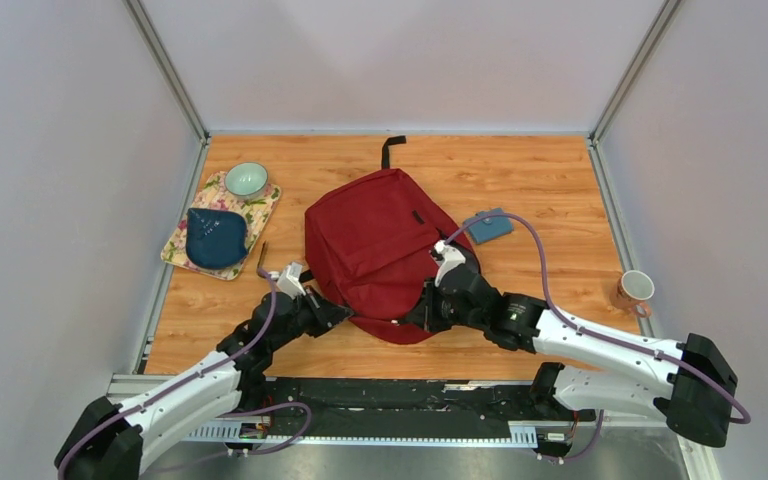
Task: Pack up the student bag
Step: Zip the student bag at the center of the board.
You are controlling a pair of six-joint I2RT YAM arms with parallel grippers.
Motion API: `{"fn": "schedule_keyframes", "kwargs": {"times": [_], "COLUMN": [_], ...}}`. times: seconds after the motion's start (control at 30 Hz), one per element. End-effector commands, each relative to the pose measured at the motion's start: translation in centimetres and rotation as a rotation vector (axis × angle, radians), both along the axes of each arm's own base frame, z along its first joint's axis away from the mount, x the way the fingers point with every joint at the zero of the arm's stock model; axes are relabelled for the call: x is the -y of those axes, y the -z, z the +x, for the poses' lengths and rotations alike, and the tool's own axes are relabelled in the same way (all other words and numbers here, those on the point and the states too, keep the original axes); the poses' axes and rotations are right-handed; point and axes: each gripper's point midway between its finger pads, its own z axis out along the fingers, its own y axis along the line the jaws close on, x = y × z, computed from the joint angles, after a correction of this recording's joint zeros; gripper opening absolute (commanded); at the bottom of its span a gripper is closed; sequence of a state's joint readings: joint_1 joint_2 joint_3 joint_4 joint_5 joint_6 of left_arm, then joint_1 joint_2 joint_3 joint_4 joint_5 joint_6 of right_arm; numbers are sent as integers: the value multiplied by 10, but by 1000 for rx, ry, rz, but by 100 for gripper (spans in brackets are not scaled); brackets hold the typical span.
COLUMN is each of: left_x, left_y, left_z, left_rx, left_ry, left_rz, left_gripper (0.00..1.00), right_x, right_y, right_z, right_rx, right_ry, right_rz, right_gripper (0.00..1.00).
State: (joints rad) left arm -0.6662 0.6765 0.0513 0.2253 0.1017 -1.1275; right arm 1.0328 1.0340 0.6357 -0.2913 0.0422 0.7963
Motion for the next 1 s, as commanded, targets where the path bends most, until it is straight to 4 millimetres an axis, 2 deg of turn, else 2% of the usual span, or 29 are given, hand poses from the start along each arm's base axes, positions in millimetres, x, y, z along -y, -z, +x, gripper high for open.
{"fn": "schedule_keyframes", "kwargs": {"times": [0.0, 0.23, 0.3, 0.37, 0.4, 0.47, 0.5, 0.6, 0.87, 0.9, 0.97], "left_x": [-34, -55, -56, -55, -52, -47, -41, -29, -14, -11, -5], "left_y": [30, 25, 20, 14, 11, 6, 0, -9, -9, -17, -15], "left_z": [4, 10, 11, 13, 12, 12, 11, 6, -11, -8, -12], "left_rx": [-38, -30, -24, -4, 2, 7, 9, -10, -103, -87, -98], "left_ry": [-76, -117, -113, -101, -85, -70, -54, -27, -11, -25, -11], "left_rz": [183, 254, 259, 263, 254, 228, 190, 101, -88, -135, -146], "left_gripper": [0, 0, 0, 11, 27, 41, 56, 70, 74, 74, 75], "right_x": [13, 15, 15, 15, 15, 13, 13, 10, 3, 3, 0], "right_y": [0, 0, 0, 0, 0, 0, 0, -1, -6, -7, -10], "right_z": [7, 9, 9, 9, 9, 9, 10, 10, 11, 10, 9], "right_rx": [52, 71, 70, 68, 67, 66, 65, 62, 64, 67, 73], "right_ry": [28, 30, 29, 32, 32, 33, 35, 35, 22, 19, 8], "right_rz": [-48, -63, -64, -60, -58, -52, -53, -43, -15, -10, 6], "right_gripper": [0, 0, 0, 0, 0, 0, 0, 0, 0, 0, 0]}}
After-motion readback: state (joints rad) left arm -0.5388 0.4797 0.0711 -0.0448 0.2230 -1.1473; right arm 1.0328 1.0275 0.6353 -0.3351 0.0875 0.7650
